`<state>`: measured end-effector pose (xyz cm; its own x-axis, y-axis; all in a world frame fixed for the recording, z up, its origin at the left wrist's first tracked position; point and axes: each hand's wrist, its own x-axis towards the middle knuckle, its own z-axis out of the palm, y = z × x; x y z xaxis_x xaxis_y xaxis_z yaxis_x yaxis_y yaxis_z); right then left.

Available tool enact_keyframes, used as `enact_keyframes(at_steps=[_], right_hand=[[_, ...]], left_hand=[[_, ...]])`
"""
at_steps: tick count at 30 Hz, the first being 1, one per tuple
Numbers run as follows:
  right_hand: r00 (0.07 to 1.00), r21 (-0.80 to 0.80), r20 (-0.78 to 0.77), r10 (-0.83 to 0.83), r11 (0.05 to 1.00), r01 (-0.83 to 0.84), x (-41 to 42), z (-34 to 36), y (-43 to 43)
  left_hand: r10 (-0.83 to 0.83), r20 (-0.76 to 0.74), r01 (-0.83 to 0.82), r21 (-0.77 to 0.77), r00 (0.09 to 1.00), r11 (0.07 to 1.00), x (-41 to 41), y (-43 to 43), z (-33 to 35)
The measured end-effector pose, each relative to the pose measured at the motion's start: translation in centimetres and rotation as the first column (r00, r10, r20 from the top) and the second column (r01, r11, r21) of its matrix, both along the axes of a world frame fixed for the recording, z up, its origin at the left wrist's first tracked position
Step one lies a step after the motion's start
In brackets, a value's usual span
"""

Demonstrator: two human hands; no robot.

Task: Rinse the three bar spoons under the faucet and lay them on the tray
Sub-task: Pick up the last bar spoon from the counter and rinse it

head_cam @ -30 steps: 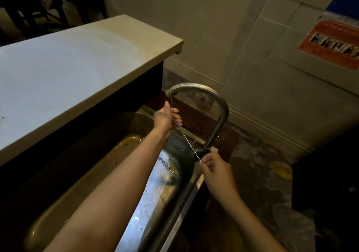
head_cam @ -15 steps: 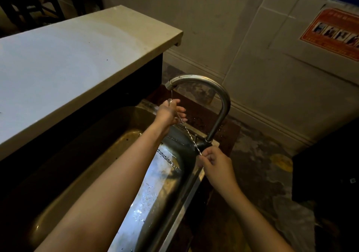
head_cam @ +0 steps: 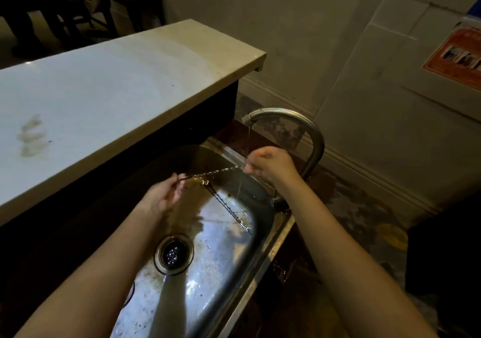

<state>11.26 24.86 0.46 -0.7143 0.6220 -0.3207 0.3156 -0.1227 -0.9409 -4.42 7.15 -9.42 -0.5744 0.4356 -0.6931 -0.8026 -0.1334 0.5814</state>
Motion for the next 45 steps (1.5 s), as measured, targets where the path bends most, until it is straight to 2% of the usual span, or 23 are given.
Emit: enact_keyframes(at_steps=[3, 6, 8, 10, 12, 13, 14, 15, 18, 21, 23, 25, 27, 28, 30, 32, 35, 38, 40, 43, 45], right_hand=[[0.995, -0.155, -0.068, -0.072, 0.986, 0.061, -3.3, 0.7, -0.4], [0.995, -0.12, -0.059, -0.077, 0.99, 0.07, -5.2, 1.0, -1.2], [0.999, 0.049, -0.01, -0.038, 0.998, 0.039, -5.7, 1.2, -1.5], [0.996, 0.298, 0.09, -0.004, 0.954, -0.023, -5.8, 1.5, -1.3], [0.951, 0.584, 0.309, 0.031, 0.782, -0.216, -5.9, 1.6, -0.8], [0.92, 0.657, 0.392, 0.015, 0.695, -0.292, -5.9, 1.5, -0.7], [0.91, 0.67, 0.415, 0.0, 0.677, -0.305, -5.8, 1.4, -0.6], [0.925, 0.646, 0.379, 0.019, 0.711, -0.279, -5.7, 1.2, -0.5], [0.981, 0.469, 0.132, 0.144, 0.862, -0.19, -5.3, 0.8, -0.6], [0.975, 0.339, 0.081, 0.208, 0.914, -0.223, -4.7, 1.0, 0.3], [0.967, 0.299, 0.093, 0.235, 0.92, -0.253, -4.2, 1.0, 0.8], [0.964, 0.318, 0.139, 0.228, 0.911, -0.261, -3.6, 0.6, 1.2], [0.976, 0.347, 0.156, 0.154, 0.916, -0.2, -3.0, -0.4, 1.2], [0.983, 0.362, 0.149, 0.112, 0.918, -0.159, -2.7, -1.0, 1.1], [0.985, 0.399, 0.159, 0.069, 0.908, -0.128, -2.0, -2.2, 0.2], [0.975, 0.389, 0.19, 0.112, 0.904, -0.18, -1.4, -3.5, -1.3], [0.947, 0.44, 0.264, 0.185, 0.85, -0.289, -0.3, -5.4, -3.4], [0.924, 0.604, 0.35, 0.152, 0.718, -0.347, 1.4, -6.5, -3.1], [0.931, 0.661, 0.353, 0.087, 0.681, -0.315, 2.3, -6.6, -2.1], [0.948, 0.733, 0.314, 0.046, 0.623, -0.273, 2.9, -6.4, -1.2], [0.952, 0.73, 0.298, 0.066, 0.627, -0.272, 2.9, -6.6, -1.2]], left_hand=[[0.041, 0.039, -0.044, 0.058, 0.998, 0.997, 0.3, -2.2, -0.1], [0.017, 0.008, -0.017, 0.055, 1.0, 0.998, 0.8, -3.3, -0.2], [-0.075, -0.051, 0.076, 0.022, 0.996, 0.997, 1.2, -3.7, -0.4], [-0.198, -0.125, 0.192, -0.058, 0.972, 0.98, 1.7, -4.0, -1.0], [-0.267, -0.197, 0.24, -0.148, 0.943, 0.959, 2.1, -4.2, -1.7], [-0.267, -0.215, 0.236, -0.158, 0.94, 0.959, 2.2, -4.3, -2.0], [-0.257, -0.219, 0.228, -0.149, 0.941, 0.962, 2.4, -4.4, -2.2], [-0.251, -0.216, 0.225, -0.135, 0.944, 0.965, 2.5, -4.5, -2.4], [-0.216, -0.178, 0.201, -0.097, 0.96, 0.975, 3.0, -4.3, -2.4], [-0.018, -0.085, 0.019, 0.011, 0.996, 1.0, 3.4, -4.0, -2.0], [0.142, 0.019, -0.143, 0.141, 0.99, 0.98, 3.3, -3.7, -1.4], [0.291, 0.163, -0.328, 0.287, 0.943, 0.9, 3.0, -3.0, -0.7], [0.412, 0.331, -0.519, 0.366, 0.849, 0.773, 2.6, -2.2, 0.5], [0.442, 0.375, -0.571, 0.388, 0.815, 0.724, 2.4, -1.8, 1.2], [0.427, 0.388, -0.571, 0.439, 0.817, 0.694, 2.7, -0.7, 2.6], [0.375, 0.32, -0.49, 0.483, 0.87, 0.726, 3.6, 0.7, 3.9], [0.334, 0.05, -0.326, 0.393, 0.941, 0.86, 4.8, 3.1, 5.3], [0.276, -0.259, -0.213, 0.246, 0.926, 0.946, 5.0, 3.8, 5.9], [0.219, -0.403, -0.148, 0.2, 0.888, 0.969, 4.9, 3.5, 5.7], [0.152, -0.483, -0.077, 0.171, 0.862, 0.982, 4.9, 3.0, 5.3], [0.101, -0.506, -0.033, 0.142, 0.857, 0.989, 5.1, 2.7, 5.1]])
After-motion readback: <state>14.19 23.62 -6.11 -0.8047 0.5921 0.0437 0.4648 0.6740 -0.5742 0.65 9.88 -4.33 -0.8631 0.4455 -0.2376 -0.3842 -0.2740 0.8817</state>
